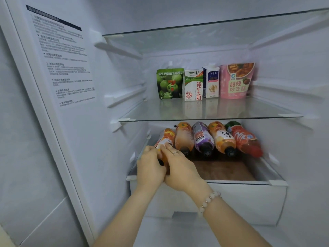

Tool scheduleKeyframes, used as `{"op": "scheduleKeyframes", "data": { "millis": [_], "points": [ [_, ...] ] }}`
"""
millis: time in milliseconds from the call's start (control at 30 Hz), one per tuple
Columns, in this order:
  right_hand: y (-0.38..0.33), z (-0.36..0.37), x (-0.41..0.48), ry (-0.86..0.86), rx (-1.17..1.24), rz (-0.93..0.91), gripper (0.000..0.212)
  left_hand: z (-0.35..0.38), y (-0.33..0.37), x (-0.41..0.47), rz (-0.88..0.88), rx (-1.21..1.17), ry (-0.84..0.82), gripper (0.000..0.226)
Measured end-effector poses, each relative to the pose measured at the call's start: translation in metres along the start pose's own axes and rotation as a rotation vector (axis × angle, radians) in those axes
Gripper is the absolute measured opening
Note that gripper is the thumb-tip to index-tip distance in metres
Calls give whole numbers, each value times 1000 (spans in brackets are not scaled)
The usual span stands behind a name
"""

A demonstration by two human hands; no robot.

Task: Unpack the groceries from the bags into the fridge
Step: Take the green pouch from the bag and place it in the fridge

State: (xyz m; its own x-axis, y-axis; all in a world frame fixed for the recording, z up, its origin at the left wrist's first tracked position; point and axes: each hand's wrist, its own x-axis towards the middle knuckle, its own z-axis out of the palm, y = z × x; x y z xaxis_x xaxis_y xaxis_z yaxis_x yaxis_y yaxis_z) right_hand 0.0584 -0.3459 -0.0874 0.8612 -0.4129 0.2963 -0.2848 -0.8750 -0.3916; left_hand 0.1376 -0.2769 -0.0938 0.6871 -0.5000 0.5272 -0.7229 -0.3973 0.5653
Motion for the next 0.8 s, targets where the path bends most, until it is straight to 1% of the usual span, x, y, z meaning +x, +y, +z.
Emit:
{"op": "scheduleKeyframes", "data": {
  "millis": [67, 167, 233, 333, 433, 533, 600, 800],
  "points": [
    [1, -2, 4, -19, 2, 27, 86, 2, 2, 10, -14, 41, -58, 24],
    [4, 0, 5, 37, 13, 38, 71, 3, 6, 24, -12, 130, -135, 15],
    [6, 2, 3, 97, 1, 39, 62, 4, 7, 33, -33, 141, -144, 8],
    [9, 1, -2, 144, -16, 70, 51, 11, 7, 42, -79, 83, -146, 16],
    [15, -8, -7, 220, -19, 111, 38, 19, 9, 46, -84, 69, -148, 25],
    [23, -18, -12, 283, -6, 169, 35, 29, 8, 53, -126, 71, -126, 37],
    [29, -24, -14, 301, -10, 208, 34, 33, 8, 58, -157, 85, -124, 40],
    [36, -27, -25, 270, -47, 226, 30, 40, 6, 62, -167, 146, -129, 45]
  ]
}}
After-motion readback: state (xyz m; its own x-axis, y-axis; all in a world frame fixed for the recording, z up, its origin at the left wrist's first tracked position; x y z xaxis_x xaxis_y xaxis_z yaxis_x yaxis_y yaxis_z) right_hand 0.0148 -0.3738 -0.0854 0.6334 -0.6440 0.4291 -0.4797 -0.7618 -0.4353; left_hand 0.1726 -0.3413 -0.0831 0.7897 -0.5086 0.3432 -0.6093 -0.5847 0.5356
